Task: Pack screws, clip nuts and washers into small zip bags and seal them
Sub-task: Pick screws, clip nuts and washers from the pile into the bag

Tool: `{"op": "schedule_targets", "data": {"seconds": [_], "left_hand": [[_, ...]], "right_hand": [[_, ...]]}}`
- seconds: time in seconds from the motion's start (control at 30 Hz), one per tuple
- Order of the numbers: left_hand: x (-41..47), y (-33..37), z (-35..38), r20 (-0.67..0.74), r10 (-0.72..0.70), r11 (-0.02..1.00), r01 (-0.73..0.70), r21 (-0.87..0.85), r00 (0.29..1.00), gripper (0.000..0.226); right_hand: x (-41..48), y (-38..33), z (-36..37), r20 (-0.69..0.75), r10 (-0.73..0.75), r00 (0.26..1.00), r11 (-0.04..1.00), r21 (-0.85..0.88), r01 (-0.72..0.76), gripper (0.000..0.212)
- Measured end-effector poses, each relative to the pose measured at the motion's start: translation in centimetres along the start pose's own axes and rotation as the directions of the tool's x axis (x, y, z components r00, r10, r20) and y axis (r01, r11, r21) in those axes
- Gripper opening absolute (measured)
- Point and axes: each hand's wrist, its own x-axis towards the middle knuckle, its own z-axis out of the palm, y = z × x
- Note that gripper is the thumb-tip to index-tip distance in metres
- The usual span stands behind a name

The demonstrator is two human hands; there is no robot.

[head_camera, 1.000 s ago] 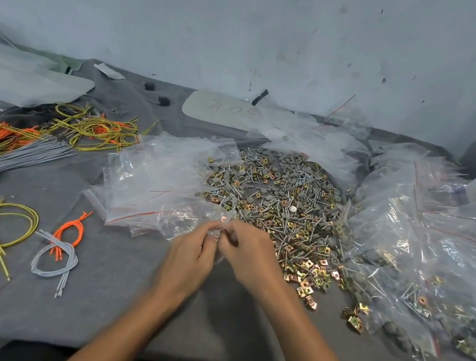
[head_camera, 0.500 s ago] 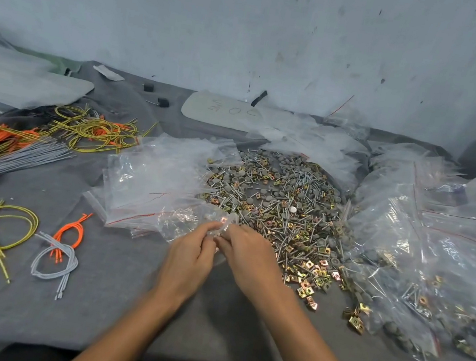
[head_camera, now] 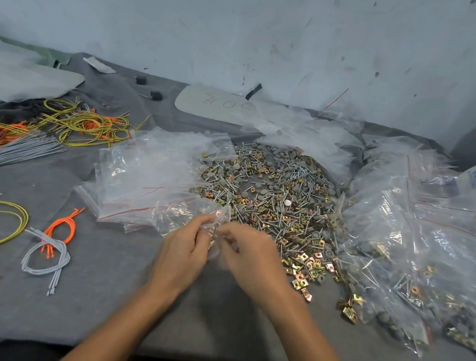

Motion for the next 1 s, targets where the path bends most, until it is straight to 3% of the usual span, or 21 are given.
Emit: {"op": "schedule_targets", "data": {"seconds": [0.1,0.2,0.3,0.57,0.7,0.83,1.0], "left_hand": [[-0.1,0.0,0.1,0.011,-0.005,1.000,0.005,-0.009,1.000,0.039],[-0.1,-0.2,0.2,0.012,0.009,1.000,-0.009,-0.009,1.000,0.038],[0.0,-0.2,0.2,0.014,0.010,1.000,-0.010,-0.004,1.000,0.038],[-0.1,0.1,0.0,0.016,0.012,1.000,-0.012,-0.008,1.000,0.040],[-0.2,0.3,-0.1,0.018,0.017,1.000,-0.016,-0.009,1.000,0.039],[-0.1,0.3,-0.2,0.031,0.012,1.000,-0.012,-0.003,0.999,0.039],[-0.2,0.4,-0.2,0.031,0.017,1.000,-0.017,-0.007,0.999,0.039]], "right_hand": [[-1.1,3.0,-2.7,-0.073,0.127,0.989,0.991,-0.029,-0.129,0.005],[-2.1,6.1,-5.1,0.044,0.259,0.965,0.939,-0.245,-0.241,0.008],[-2.6,6.9,-5.4,0.146,0.330,0.933,0.908,-0.320,-0.271,0.009],[-3.1,6.7,-4.6,0.216,0.248,0.944,0.927,-0.337,-0.166,0.021],[-3.3,6.5,-4.5,0.207,0.202,0.957,0.931,-0.344,-0.123,0.011],[-3.6,6.8,-4.4,0.119,0.181,0.976,0.958,-0.247,-0.148,0.008],[-3.3,6.7,-4.6,0.031,0.258,0.966,0.959,0.113,-0.260,0.013]]}}
